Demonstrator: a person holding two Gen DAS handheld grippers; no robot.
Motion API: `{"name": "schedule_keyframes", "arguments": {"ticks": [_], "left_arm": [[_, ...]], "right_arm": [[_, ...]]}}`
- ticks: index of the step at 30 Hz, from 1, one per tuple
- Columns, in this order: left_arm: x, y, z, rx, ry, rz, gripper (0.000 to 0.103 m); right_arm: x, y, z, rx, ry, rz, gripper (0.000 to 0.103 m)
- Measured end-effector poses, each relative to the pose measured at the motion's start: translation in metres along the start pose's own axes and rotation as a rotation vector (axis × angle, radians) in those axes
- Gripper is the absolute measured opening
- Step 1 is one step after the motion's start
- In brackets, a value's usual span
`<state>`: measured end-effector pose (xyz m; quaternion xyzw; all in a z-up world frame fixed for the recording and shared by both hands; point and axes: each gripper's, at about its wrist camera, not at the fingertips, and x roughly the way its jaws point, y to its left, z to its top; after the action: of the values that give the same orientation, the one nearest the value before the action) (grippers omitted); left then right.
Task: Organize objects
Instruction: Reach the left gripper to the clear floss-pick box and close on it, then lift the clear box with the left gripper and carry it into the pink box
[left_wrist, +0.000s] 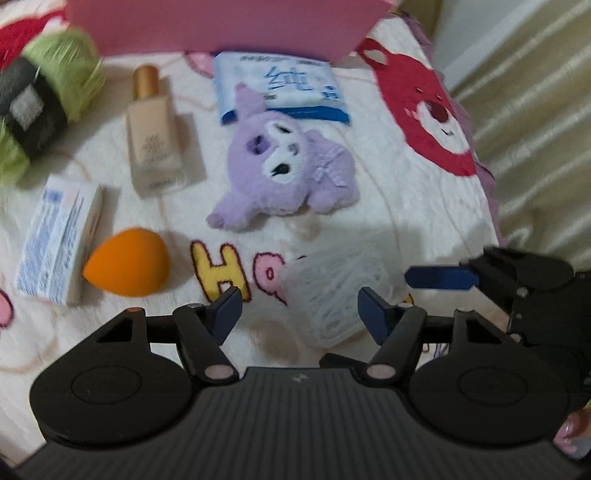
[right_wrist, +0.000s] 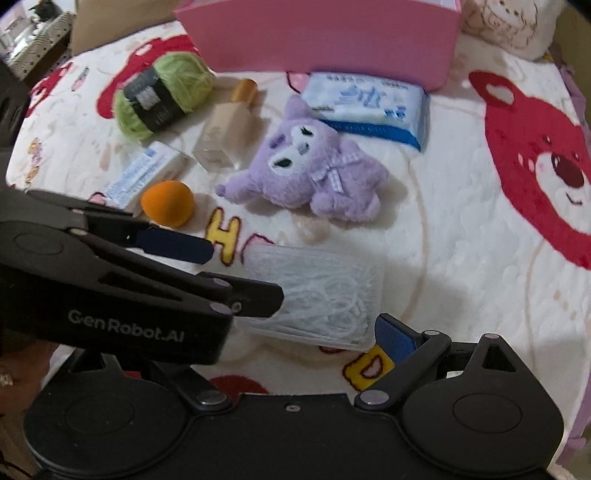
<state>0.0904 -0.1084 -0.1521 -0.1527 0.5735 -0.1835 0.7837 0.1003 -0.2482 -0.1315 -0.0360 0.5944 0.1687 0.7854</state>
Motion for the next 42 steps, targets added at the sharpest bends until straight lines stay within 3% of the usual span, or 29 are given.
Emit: {"name": "schedule_keyframes", "arguments": {"ticks": [3, 6, 9, 19, 27, 34, 42], "left_arm": [[0.008, 0.007, -0.003, -0.062, 0.004, -0.021, 0.062], [0.013, 0.010, -0.006, -0.086, -0.007, -0.055, 0.053], [0.014, 0.010, -0.009, -0.087, -0.030, -0.095, 0.040], [0.007, 0.009, -0.008, -0.061, -0.069, -0.147, 0.040], [-0.030, -0.006, -0.007, 0.062, -0.158, -0.112, 0.040], [-0.070, -0.021, 0.003, 0.132, -0.222, -0.064, 0.040], [-0.121, -0.033, 0.044, 0.190, -0.301, -0.010, 0.040]], "right_arm": [[0.006, -0.005, 0.002, 0.040, 0.014, 0.000, 0.098], [0.023, -0.011, 0.004, 0.090, 0.093, -0.028, 0.098], [0.024, -0.012, 0.005, 0.117, 0.071, -0.014, 0.095], [0.008, 0.008, 0.000, 0.039, -0.036, -0.107, 0.094], [-0.017, 0.021, -0.005, -0.029, -0.190, -0.152, 0.094], [-0.051, 0.029, -0.003, 0.002, -0.320, -0.118, 0.094], [-0.089, 0.037, 0.037, -0.080, -0.436, -0.122, 0.094]]}}
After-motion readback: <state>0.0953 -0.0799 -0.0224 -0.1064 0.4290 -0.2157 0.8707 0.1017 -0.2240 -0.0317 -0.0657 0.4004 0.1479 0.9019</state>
